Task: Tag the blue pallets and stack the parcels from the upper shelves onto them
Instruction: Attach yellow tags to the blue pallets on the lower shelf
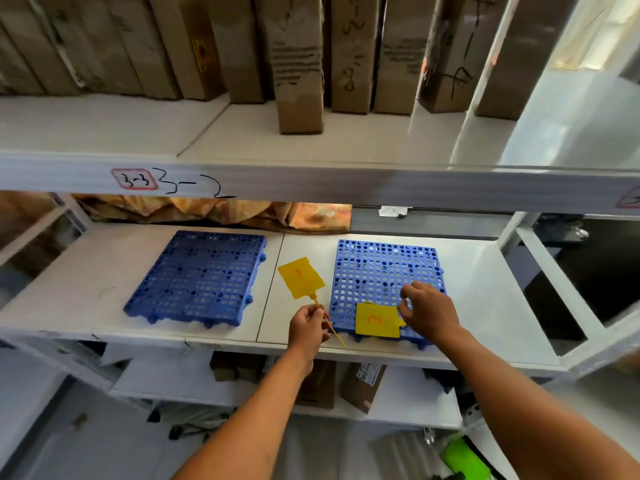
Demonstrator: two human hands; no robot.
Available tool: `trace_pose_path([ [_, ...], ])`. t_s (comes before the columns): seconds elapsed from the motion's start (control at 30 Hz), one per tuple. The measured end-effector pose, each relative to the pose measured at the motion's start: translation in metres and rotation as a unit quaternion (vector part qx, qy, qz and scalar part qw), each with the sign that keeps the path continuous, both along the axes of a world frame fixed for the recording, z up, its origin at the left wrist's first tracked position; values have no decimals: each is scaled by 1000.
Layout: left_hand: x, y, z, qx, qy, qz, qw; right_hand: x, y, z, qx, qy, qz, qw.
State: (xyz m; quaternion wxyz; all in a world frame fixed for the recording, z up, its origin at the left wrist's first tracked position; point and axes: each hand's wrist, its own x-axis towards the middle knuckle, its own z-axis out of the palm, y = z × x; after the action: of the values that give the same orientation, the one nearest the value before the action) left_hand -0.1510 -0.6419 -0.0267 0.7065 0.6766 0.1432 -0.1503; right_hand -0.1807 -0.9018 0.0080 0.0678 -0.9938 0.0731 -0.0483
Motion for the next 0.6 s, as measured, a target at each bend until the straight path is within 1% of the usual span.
trace_pose_path([
  [0.03, 2, 4, 2, 0, -1, 3, 1000, 10, 15, 9, 56, 3, 3, 998],
  [0.07, 3, 9, 4, -1, -2, 6, 1000, 20, 32, 18, 127, 35, 16, 991],
  [0.1, 5, 15, 7, -3, -4, 10, 1000, 31, 53, 28, 195, 92, 38, 976],
  [0.13, 8, 21, 10, -8, -7, 15, 1000, 42, 76, 37, 240, 148, 65, 957],
  [0.17, 10, 26, 13, -14, -7, 19, 1000, 50, 98, 43, 257, 183, 97, 944],
  [0.23, 17, 44, 21, -33, -8, 39, 999, 68, 145, 51, 239, 194, 157, 939],
  [0.3, 25, 70, 27, -61, 3, 77, 995, 82, 188, 54, 220, 164, 188, 943],
  [0.43, 38, 130, 30, -94, 9, 143, 985, 106, 260, 58, 167, 141, 216, 952],
  [0.6, 63, 210, 23, -78, -6, 205, 976, 134, 358, 49, 100, 139, 235, 957],
])
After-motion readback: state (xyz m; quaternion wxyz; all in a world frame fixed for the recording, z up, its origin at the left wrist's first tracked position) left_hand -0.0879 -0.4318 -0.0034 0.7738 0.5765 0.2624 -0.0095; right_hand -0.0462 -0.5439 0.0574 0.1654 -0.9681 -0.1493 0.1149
